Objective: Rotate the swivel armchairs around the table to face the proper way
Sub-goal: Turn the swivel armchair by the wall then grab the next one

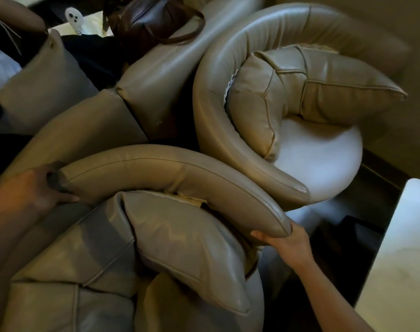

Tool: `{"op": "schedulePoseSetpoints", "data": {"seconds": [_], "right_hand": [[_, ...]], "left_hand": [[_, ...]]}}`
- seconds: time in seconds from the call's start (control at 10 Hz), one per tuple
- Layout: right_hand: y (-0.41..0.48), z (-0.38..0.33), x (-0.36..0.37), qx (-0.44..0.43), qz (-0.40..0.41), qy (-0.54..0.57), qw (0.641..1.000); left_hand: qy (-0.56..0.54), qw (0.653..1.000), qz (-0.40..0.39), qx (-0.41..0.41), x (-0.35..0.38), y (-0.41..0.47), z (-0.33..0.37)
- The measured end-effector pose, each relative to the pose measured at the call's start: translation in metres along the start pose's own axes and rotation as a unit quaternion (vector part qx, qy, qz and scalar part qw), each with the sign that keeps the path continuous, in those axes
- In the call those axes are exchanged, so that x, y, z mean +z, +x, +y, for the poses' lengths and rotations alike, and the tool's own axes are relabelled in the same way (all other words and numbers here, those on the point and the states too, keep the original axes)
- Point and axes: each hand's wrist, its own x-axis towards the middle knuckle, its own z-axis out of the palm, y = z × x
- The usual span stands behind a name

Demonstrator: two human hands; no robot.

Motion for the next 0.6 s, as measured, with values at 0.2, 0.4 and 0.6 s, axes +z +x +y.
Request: {"op": "schedulePoseSetpoints", "data": {"seconds": [0.2,0.4,0.6], "right_hand": [[-0.011,-0.005,0.006,-0.079,0.055,-0.097,0.991],[-0.025,-0.044,0.049,-0.237,0.205,-0.359,0.879],[-0.021,-0.053,0.052,-0.154,0.163,-0.394,0.891]], "left_hand": [[-0.012,0.998,0.058,0.012,0.015,-0.042,0.012],[0.052,0.993,0.087,0.061,0.042,-0.079,0.015],[0.059,0.994,0.035,0.082,0.046,-0.078,0.008]]}}
